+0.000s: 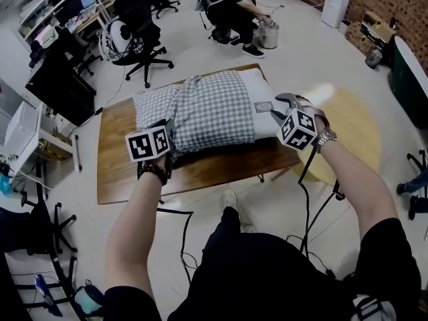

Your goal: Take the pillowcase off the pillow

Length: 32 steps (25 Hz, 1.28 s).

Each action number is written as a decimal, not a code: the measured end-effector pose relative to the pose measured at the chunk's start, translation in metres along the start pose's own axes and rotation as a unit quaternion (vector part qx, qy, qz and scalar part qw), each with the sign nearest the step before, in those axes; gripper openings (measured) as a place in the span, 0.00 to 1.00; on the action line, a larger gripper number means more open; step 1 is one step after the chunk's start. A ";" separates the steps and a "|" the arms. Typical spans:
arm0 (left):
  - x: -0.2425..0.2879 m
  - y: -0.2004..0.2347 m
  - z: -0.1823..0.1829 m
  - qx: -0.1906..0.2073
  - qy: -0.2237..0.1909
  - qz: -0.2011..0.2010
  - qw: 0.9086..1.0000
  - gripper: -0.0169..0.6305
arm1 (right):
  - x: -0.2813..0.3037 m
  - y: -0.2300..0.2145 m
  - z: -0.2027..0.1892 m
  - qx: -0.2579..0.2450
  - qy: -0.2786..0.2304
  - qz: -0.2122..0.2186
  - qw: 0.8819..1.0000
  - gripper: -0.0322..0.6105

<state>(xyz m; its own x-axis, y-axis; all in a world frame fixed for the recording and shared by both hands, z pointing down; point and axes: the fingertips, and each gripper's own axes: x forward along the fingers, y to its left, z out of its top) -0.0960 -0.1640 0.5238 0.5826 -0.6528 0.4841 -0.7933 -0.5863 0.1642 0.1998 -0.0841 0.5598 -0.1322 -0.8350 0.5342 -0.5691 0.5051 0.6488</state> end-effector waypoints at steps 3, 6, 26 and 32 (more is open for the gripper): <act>0.005 -0.008 0.021 0.019 0.007 -0.010 1.000 0.19 | 0.004 -0.014 0.010 -0.002 0.001 0.003 1.000 0.31; 0.017 -0.014 0.039 0.035 0.014 -0.021 0.999 0.22 | 0.014 -0.026 0.016 0.001 0.003 0.008 1.000 0.31; 0.191 0.029 0.155 0.094 0.156 -0.111 0.977 0.39 | 0.176 -0.143 0.041 0.119 0.041 0.142 0.982 0.38; 0.247 0.048 0.163 0.096 0.233 -0.144 0.957 0.45 | 0.235 -0.166 0.046 0.134 0.058 0.211 0.967 0.40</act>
<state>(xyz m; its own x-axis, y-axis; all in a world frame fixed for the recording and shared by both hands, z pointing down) 0.0389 -0.4312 0.5113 0.5943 -0.1929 0.7808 -0.5389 -0.8161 0.2086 0.2261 -0.3740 0.5531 -0.3161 -0.5288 0.7877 -0.6754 0.7085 0.2047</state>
